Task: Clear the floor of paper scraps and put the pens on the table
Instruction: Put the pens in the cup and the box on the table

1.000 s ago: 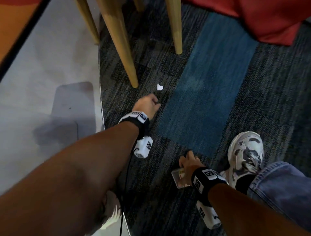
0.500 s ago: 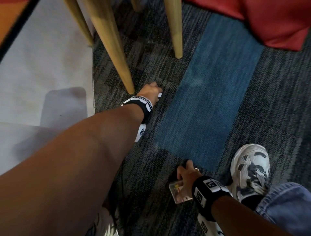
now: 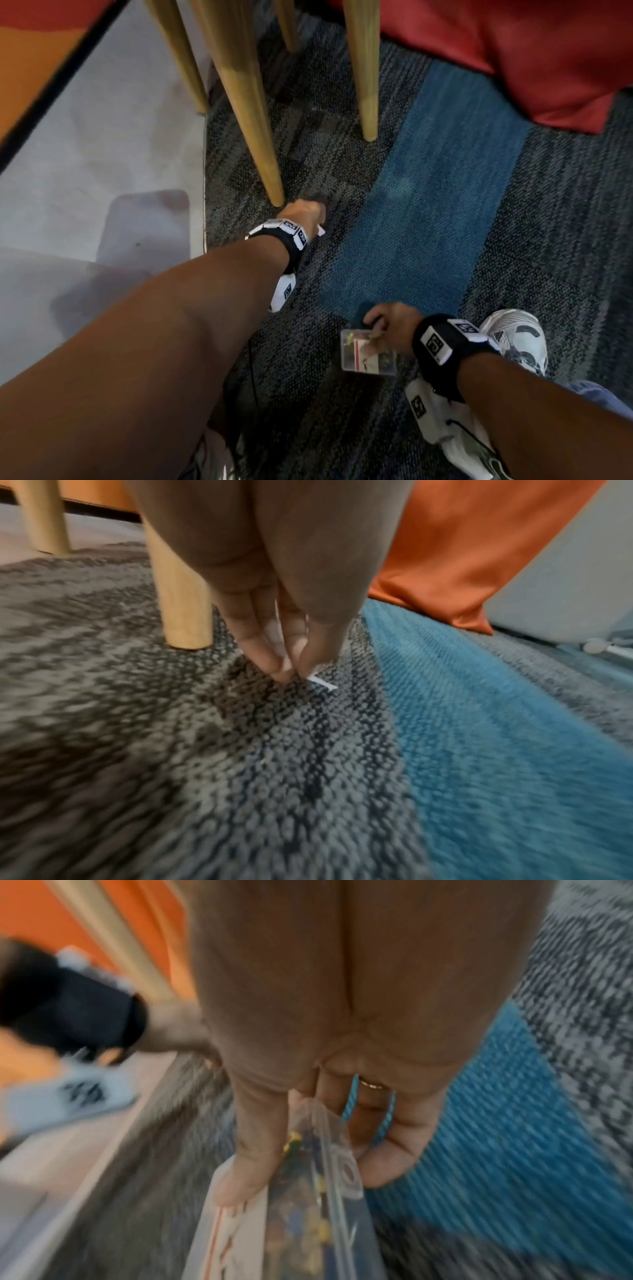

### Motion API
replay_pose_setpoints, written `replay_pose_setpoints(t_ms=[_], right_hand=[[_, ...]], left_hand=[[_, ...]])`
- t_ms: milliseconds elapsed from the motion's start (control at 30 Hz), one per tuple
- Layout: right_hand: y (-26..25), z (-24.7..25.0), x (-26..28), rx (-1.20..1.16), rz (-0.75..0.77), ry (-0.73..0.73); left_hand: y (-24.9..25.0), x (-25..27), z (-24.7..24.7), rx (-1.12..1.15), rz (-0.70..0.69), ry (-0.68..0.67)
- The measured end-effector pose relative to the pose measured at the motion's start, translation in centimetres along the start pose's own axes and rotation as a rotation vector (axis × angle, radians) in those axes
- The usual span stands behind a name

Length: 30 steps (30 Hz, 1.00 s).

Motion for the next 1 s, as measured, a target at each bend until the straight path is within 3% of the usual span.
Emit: replay_pose_setpoints(t_ms=[67, 133, 400, 600, 800, 1000], right_hand=[[-1.3, 1.6, 0.3, -0.084, 0.028, 0.041], [-3.6, 3.3, 1.5, -0.174, 0.064, 0.060], [-13.9, 9.6, 11.3, -0.456, 0.293, 0.268], [-22.5, 12.0, 19.4, -0.490, 0.554, 0.403], [-29.0, 13.1, 26.6, -0.486, 0.767, 0.494], [-32.8, 13.8, 28.6, -0.558, 0.833, 0.587]], left_hand=[[0.0, 1.7, 0.7, 0.055, 0.003, -0.034], [-0.2, 4.0, 2.3, 0.111, 0.006, 0.014], [-1.3, 15.2, 13.5, 0.251, -0.001, 0.337], [-3.2, 25.7, 21.1, 0.175, -0.059, 0.574], [-10.1, 33.4, 24.4, 0.208, 0.082, 0.667], [-17.3, 37.1, 24.4, 0.289, 0.287, 0.722]])
Point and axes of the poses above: each hand's wrist, its own x-axis away from the middle knuckle, its own z-axis out of the back of the hand, y = z × x, the point moved 4 cm from there along -x, towards the middle knuckle, and after that the axes turned 5 degrees about y, right-handed, at the moved point
